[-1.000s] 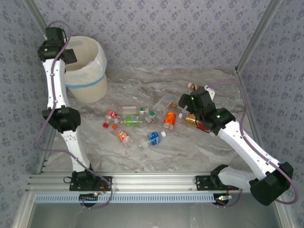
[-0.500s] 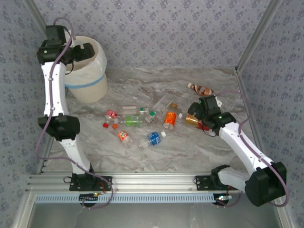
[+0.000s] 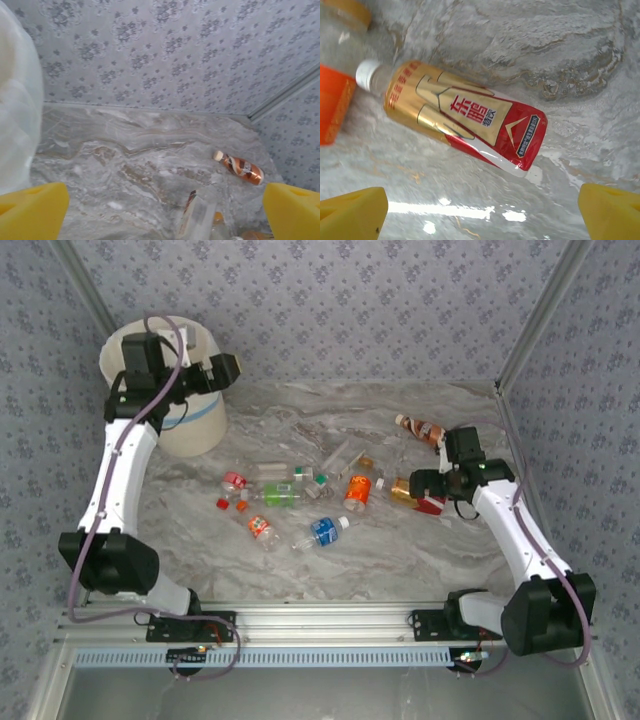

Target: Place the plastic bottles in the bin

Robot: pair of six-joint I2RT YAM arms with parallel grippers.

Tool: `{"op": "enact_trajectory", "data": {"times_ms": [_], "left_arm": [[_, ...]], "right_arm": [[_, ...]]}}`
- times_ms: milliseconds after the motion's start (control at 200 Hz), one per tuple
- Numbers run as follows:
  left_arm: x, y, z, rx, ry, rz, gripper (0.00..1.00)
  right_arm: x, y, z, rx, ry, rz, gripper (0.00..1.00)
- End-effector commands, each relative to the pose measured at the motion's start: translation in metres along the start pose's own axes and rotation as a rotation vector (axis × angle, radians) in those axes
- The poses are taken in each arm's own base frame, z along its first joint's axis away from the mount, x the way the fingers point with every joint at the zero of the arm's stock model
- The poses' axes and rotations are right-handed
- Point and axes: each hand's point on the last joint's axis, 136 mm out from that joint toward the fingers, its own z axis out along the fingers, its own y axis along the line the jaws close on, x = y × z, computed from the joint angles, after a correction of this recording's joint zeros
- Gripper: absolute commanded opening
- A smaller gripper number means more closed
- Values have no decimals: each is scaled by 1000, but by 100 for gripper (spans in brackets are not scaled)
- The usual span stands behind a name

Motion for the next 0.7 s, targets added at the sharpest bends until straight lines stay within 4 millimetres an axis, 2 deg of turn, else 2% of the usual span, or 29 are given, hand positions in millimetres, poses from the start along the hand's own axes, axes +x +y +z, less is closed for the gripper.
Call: {"op": "enact_trajectory", "data": {"times_ms": [0,140,210,445,550,695], "left_arm": [[-13,-32,-16,133,-128,19,100],[5,-25,-23,112,-124,12,99],[10,-20,-28,74,-131,31,99],[14,-9,-38,-2,-160,65,99],[16,-5,-35,-13,-155,58,100],[18,-3,-32,-19,-141,56,100]], "right_arm": [[20,5,4,-50,133,-262,100],[37,17,16,-152,255,-448,100],[37,26,24,-215,277,-499,100],[22,-12,69,37,377,-540,99],[26,-2,63,3,417,-525,98],[37,20,37,6,356,-547,100]]}}
